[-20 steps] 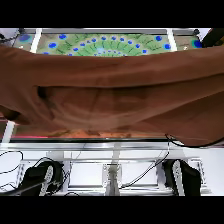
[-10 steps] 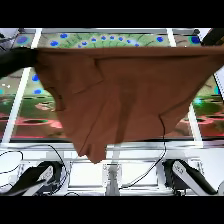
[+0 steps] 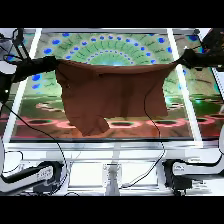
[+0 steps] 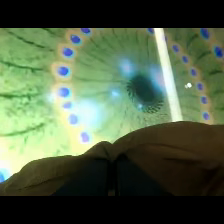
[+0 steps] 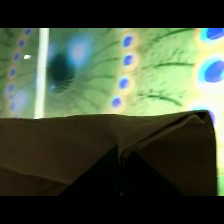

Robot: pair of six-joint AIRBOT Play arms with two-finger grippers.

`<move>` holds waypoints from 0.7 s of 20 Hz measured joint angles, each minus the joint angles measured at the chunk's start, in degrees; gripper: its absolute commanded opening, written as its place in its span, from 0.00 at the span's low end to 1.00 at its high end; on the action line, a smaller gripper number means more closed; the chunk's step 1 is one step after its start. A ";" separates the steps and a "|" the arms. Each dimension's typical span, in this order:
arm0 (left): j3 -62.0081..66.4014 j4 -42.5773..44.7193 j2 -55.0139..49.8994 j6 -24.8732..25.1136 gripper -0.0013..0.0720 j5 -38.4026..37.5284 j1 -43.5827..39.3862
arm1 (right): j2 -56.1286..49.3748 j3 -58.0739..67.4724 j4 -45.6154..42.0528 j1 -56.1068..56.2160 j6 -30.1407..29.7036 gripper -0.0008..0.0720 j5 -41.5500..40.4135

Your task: Fold the clothes and pants, and hang the long-sleeved shirts on hangers.

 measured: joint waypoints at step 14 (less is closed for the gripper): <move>-0.07 18.80 -7.87 -3.02 1.00 -21.64 0.07 | -8.33 -1.44 -13.49 2.27 0.37 0.60 11.67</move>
